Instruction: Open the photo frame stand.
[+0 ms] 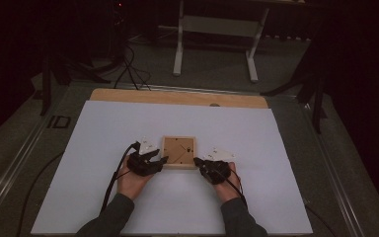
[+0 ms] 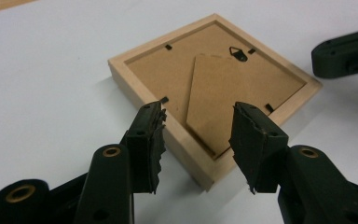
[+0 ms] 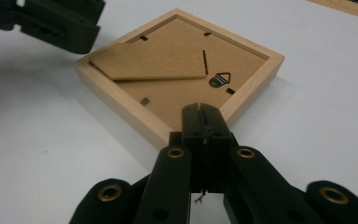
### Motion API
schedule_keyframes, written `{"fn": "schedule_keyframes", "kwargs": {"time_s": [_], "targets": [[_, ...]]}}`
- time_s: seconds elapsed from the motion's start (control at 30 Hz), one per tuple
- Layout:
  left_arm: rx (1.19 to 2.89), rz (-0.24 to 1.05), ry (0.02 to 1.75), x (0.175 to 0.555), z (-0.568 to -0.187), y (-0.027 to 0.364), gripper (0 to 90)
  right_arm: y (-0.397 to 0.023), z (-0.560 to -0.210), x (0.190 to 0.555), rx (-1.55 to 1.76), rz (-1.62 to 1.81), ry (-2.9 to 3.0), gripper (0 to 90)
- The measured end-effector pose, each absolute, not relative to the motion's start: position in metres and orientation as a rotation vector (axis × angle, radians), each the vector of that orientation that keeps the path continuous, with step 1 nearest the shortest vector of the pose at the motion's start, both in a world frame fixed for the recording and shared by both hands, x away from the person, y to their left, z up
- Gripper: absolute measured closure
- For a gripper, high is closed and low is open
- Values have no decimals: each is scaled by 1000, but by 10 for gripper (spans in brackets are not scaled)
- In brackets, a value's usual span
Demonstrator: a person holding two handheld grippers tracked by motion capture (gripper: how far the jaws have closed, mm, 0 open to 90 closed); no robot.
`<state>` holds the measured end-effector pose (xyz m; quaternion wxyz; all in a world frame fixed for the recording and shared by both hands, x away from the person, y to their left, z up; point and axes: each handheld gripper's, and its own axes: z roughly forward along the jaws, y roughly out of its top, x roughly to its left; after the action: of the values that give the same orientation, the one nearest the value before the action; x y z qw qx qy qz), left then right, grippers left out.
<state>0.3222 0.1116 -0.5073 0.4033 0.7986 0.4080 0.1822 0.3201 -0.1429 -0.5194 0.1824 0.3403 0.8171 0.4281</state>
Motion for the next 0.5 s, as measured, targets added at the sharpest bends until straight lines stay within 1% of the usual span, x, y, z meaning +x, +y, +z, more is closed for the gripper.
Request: {"fn": "schedule_keyframes", "kwargs": {"time_s": [0.37, 0.5], "targets": [[2055, 471, 1009, 330, -508, 99, 500, -140, -522, 319, 947, 1180, 2314, 895], [2092, 477, 991, 333, -510, 93, 498, -140, -522, 319, 945, 1182, 2314, 895]]}}
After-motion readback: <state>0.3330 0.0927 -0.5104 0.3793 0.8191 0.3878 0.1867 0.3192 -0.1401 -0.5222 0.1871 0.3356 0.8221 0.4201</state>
